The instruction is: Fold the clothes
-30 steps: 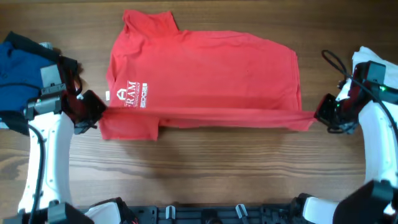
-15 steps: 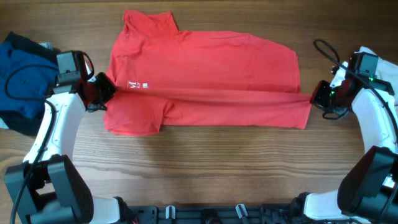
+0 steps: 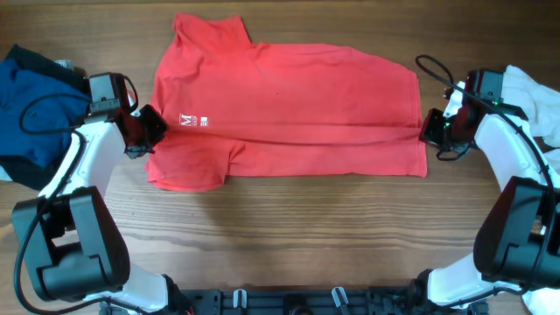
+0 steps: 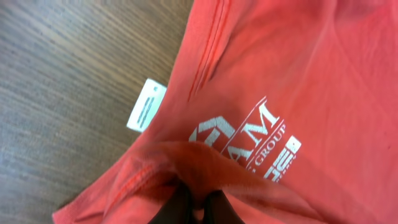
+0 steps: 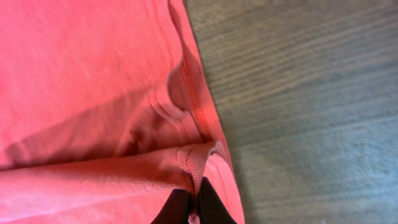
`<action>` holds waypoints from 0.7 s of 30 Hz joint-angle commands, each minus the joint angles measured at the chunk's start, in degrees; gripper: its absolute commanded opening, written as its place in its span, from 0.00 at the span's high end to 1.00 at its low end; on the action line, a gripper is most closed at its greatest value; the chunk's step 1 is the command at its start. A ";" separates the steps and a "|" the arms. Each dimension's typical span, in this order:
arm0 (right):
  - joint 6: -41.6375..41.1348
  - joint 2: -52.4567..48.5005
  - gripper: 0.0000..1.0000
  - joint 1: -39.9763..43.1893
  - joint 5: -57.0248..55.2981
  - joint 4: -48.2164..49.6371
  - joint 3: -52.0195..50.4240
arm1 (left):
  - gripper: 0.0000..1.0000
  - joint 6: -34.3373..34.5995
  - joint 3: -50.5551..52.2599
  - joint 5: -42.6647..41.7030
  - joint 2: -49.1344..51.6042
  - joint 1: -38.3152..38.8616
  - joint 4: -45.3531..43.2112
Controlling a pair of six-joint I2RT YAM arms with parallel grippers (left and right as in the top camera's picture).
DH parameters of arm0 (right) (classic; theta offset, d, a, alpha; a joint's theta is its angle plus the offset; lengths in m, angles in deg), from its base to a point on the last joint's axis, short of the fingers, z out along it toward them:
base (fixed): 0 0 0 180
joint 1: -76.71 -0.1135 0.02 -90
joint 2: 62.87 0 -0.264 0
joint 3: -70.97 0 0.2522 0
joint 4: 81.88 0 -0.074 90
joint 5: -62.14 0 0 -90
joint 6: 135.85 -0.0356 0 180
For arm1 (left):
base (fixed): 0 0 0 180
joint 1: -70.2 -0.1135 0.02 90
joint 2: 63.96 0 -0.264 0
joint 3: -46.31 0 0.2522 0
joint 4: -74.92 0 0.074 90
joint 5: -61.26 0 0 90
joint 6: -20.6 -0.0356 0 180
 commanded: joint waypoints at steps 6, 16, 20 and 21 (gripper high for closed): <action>-0.55 -1.81 0.94 -1.86 0.33 5.01 -0.11 | 0.87 0.35 0.28 0.33 0.61 0.00 -3.39; -0.50 -1.90 0.61 -1.97 0.33 5.70 -0.11 | 0.74 0.31 0.28 -4.26 0.61 0.00 8.66; -0.26 -1.90 0.59 -1.97 0.07 2.54 -0.11 | 0.73 0.31 0.28 -6.16 0.61 0.00 16.52; -0.26 -1.90 0.56 -1.97 0.07 1.53 -0.11 | 0.73 0.28 0.28 -6.16 0.61 0.00 17.86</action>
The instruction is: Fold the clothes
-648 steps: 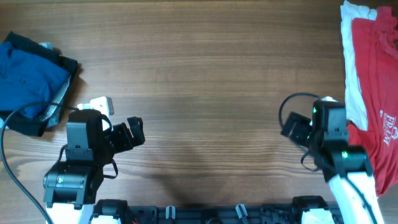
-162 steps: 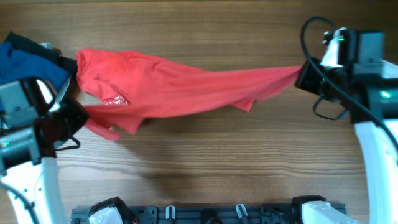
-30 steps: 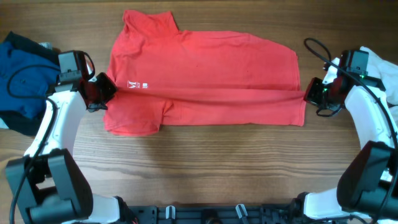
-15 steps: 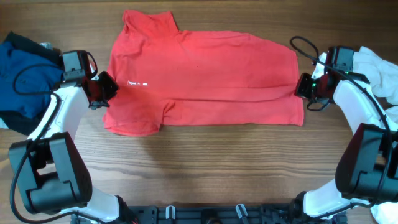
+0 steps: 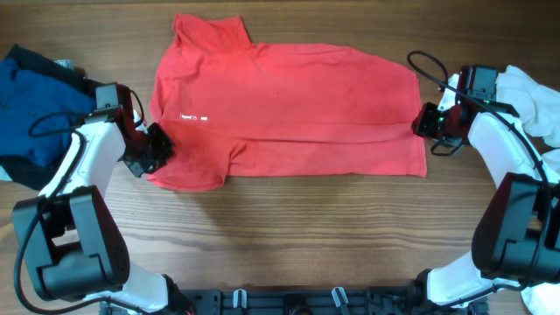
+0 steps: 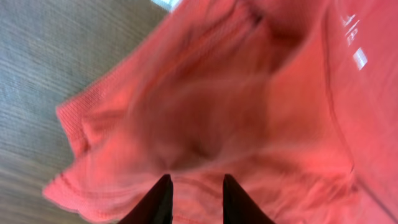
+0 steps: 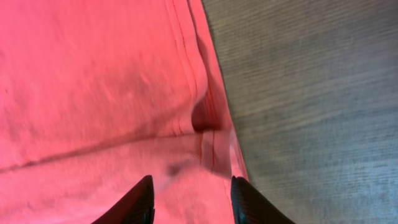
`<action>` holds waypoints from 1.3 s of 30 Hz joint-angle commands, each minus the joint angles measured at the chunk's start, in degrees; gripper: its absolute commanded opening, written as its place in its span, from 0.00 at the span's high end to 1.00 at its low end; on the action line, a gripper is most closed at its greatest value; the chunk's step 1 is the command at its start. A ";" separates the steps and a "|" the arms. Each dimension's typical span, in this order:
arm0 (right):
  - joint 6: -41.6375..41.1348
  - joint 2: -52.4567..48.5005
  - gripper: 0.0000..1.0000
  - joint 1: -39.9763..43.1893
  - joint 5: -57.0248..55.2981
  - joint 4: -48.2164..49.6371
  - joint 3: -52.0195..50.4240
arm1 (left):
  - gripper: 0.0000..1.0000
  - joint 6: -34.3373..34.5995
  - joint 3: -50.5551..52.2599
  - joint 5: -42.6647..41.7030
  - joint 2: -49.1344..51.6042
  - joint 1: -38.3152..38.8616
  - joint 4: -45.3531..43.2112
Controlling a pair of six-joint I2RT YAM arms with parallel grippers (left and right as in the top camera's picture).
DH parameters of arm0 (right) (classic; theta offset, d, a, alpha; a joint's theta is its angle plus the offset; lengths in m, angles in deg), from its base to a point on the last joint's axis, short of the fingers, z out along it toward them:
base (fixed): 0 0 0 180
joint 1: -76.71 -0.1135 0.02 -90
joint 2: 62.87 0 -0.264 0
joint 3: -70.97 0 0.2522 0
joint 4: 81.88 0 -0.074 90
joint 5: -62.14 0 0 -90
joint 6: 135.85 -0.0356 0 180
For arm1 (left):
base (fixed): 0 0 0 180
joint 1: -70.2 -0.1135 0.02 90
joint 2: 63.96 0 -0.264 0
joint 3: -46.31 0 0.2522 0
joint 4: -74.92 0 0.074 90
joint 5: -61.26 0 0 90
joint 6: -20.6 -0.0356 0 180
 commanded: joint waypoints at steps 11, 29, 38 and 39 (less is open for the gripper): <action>0.11 -1.22 0.75 -0.39 2.75 -10.12 -0.15 | 0.75 -7.96 0.13 -5.07 0.50 4.79 5.86; 0.13 -1.22 0.87 -0.39 3.17 -4.83 -9.51 | 0.58 -9.35 0.13 9.14 2.27 22.80 -2.27; 0.09 -1.22 0.87 -0.39 3.15 -4.85 -9.51 | 0.66 -9.35 0.13 8.92 6.25 22.88 -3.15; 0.11 -1.22 0.87 -0.39 3.15 -4.87 -9.51 | 0.66 -9.35 0.13 8.90 6.25 22.88 -2.99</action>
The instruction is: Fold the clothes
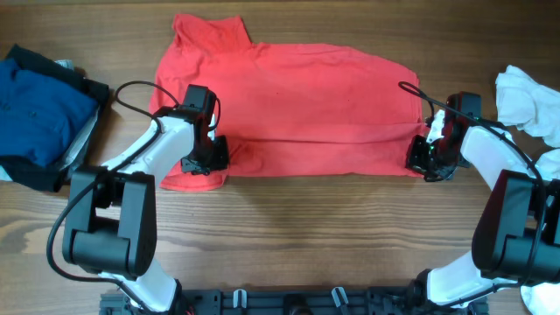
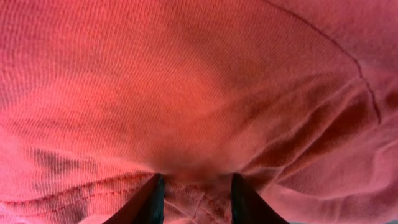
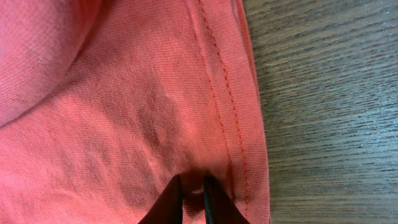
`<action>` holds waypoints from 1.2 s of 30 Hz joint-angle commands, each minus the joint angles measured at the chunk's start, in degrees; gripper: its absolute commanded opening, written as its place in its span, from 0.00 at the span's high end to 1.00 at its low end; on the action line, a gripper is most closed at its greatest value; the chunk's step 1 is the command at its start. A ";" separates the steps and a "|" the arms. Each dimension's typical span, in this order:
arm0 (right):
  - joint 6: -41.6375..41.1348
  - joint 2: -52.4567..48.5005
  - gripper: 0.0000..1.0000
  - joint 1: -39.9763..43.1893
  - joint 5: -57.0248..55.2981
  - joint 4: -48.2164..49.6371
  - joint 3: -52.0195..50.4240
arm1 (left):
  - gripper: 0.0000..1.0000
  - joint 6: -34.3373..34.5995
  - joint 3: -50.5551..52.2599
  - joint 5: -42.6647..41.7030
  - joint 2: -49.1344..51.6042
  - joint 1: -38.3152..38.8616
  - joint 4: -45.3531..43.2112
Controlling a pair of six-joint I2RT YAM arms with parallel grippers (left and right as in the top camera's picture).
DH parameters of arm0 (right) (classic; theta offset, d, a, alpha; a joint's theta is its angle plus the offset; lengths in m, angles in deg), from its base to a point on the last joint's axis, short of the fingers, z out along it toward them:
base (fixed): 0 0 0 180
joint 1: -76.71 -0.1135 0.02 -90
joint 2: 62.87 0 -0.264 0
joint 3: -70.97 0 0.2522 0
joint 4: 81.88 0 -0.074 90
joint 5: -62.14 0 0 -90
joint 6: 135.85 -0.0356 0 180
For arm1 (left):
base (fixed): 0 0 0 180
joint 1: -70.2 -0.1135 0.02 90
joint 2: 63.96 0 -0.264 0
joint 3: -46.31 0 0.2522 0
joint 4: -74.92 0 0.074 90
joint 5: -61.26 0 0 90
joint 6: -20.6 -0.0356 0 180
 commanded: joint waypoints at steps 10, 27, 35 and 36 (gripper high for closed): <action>0.13 -0.96 0.87 -0.42 1.42 0.79 -1.20 | 0.60 -1.01 -3.06 0.74 -5.44 1.16 4.81; 0.15 -0.96 0.86 -0.42 1.20 0.59 -1.20 | 0.60 -0.96 -2.64 6.27 0.26 6.12 4.20; 0.17 -0.96 0.86 -0.42 1.20 0.59 -1.20 | 0.59 -0.98 -2.64 5.86 0.31 7.04 4.81; 0.17 -0.96 0.86 -0.42 1.22 0.59 -1.20 | 0.59 -0.98 -2.64 6.60 0.31 7.04 4.83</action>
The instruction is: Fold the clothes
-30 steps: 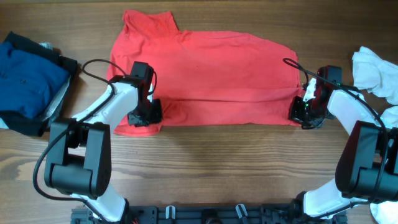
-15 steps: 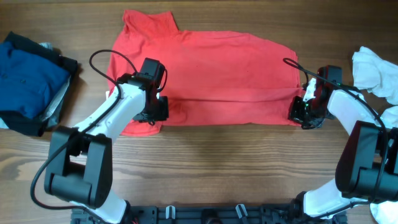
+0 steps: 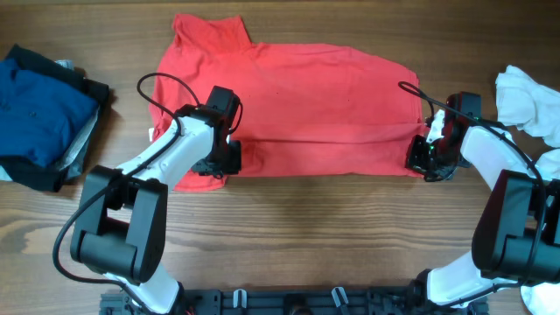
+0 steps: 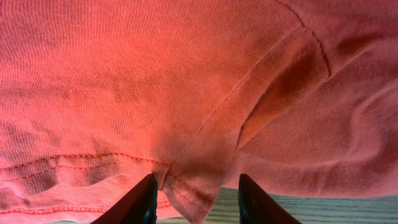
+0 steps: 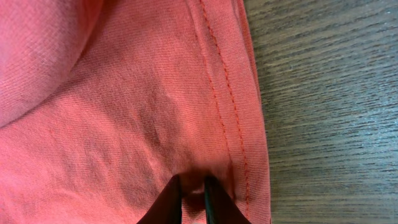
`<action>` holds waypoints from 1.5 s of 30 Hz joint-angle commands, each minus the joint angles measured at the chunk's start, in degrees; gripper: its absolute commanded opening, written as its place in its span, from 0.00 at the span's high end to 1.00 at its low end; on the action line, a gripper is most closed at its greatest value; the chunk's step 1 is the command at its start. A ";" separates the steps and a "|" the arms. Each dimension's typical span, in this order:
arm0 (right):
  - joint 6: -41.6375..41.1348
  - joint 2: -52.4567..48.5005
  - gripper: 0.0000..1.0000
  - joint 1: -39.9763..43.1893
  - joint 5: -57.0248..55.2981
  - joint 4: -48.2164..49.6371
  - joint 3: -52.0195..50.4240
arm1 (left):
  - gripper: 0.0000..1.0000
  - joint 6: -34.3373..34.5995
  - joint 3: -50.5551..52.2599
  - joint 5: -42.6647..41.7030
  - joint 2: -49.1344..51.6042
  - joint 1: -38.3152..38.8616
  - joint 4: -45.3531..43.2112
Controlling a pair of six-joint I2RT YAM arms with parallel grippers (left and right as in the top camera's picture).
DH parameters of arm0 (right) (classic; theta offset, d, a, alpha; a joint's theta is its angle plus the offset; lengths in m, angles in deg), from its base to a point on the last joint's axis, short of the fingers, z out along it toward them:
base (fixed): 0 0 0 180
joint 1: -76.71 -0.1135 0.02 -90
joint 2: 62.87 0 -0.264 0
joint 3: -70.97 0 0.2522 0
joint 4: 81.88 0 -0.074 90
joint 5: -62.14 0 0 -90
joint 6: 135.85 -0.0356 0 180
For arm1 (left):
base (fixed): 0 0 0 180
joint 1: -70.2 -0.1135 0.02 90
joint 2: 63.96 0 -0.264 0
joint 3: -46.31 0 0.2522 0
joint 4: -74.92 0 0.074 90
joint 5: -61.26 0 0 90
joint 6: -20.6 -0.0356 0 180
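A red T-shirt (image 3: 297, 96) lies spread on the wooden table, its lower part folded up along a crease. My left gripper (image 3: 224, 159) sits at the shirt's lower left by the sleeve seam. It is open, and in the left wrist view a flap of red hem (image 4: 199, 186) lies between the wide-apart fingers (image 4: 144, 200). At the shirt's lower right corner my right gripper (image 3: 427, 157) is shut, and the right wrist view shows a small pinch of the stitched hem (image 5: 230, 124) between its fingers (image 5: 174, 202).
A blue garment (image 3: 35, 114) lies in a heap at the left edge. White cloth (image 3: 529, 101) lies at the right edge. Bare wooden table (image 3: 297, 236) stretches along the front, below the shirt.
My left gripper has moved a little to the right along the shirt's lower edge, and a hem flap now lies between its open fingers. The right gripper still pinches the same hem corner.
Both grippers were first shut on the shirt's left and right edges at the fold line. Then both were open, with the cloth let go and the logo mostly covered. Later the left was open over the sleeve and the right shut on the lower right hem, as now.
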 commanded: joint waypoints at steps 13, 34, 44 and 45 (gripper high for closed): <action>0.17 -0.96 0.85 -0.42 1.18 0.59 -1.20 | 0.70 -0.74 2.84 1.01 0.76 0.20 -1.22; 0.17 -0.96 0.85 -0.42 1.18 0.61 -1.20 | 0.96 -3.82 -7.13 6.21 -5.75 0.09 -10.32; 0.17 -0.96 0.85 -0.42 1.18 0.83 -1.20 | 0.96 -3.80 -7.13 6.14 -5.75 0.09 -17.64; 0.17 -0.96 0.85 -0.42 1.18 0.83 -1.20 | 0.93 -3.76 -7.13 6.14 -5.75 0.11 -18.56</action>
